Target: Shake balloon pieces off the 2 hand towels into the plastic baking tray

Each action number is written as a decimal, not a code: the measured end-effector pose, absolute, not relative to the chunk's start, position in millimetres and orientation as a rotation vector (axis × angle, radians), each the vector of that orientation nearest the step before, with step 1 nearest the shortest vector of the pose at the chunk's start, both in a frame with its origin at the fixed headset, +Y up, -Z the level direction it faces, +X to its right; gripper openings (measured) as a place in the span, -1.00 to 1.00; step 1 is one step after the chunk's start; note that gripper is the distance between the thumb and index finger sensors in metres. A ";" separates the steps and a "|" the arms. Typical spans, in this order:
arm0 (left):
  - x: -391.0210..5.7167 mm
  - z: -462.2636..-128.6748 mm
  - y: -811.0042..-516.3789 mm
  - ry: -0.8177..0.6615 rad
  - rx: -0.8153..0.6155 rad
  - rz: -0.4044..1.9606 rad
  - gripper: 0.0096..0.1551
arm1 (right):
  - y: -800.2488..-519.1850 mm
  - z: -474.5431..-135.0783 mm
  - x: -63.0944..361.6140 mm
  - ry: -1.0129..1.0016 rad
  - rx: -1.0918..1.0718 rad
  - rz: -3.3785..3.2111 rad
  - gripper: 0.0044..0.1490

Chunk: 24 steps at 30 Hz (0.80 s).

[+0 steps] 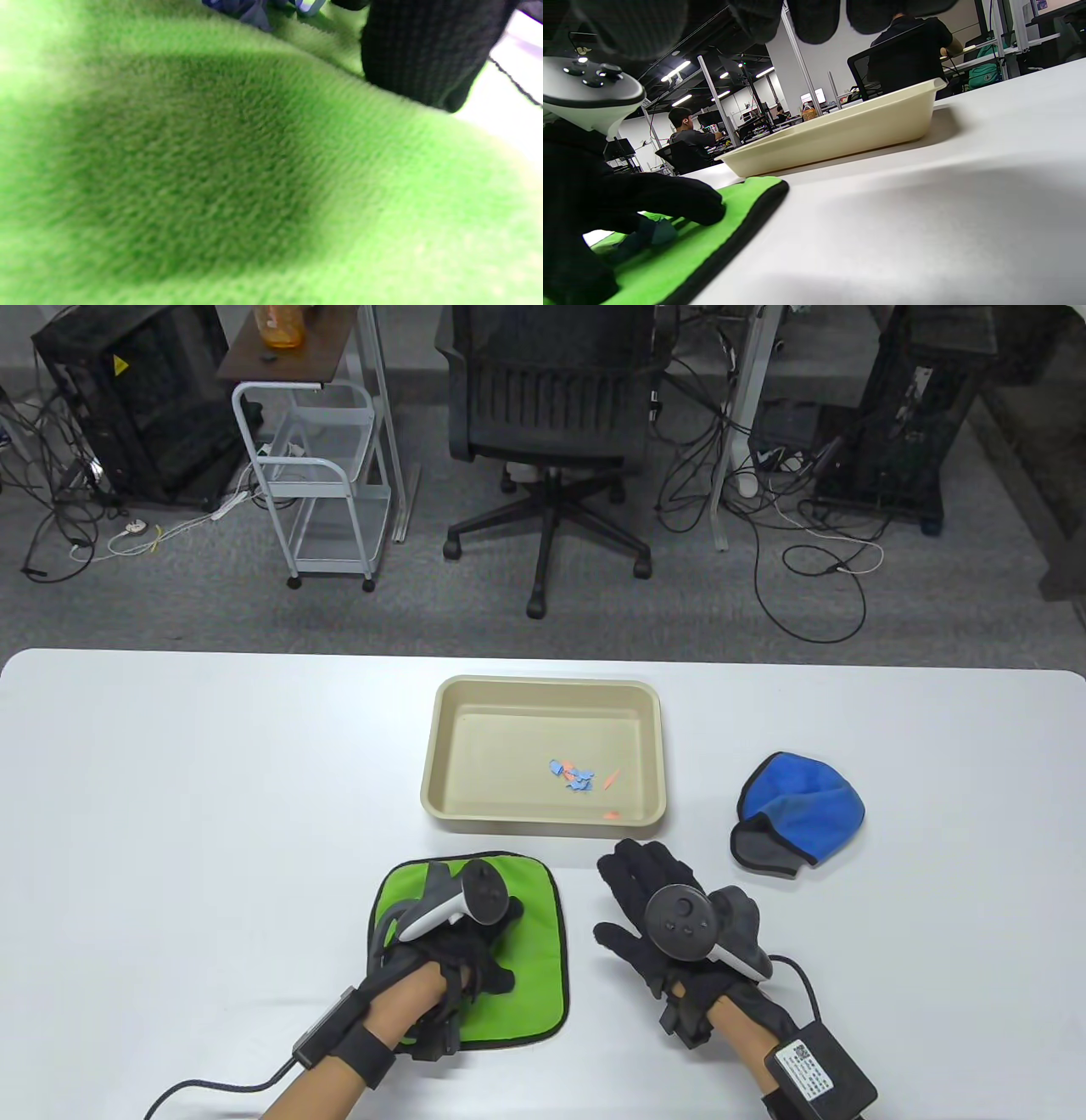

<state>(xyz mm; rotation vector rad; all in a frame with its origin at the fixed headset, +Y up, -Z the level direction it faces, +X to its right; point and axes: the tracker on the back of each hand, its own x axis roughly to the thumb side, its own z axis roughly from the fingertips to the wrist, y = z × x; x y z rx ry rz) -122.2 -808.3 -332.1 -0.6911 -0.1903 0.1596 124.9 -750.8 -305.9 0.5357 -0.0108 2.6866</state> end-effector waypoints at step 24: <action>-86.8 -329.4 -774.3 -0.255 -0.659 0.361 0.12 | -748.0 -305.8 132.1 -0.018 0.537 2.691 -0.01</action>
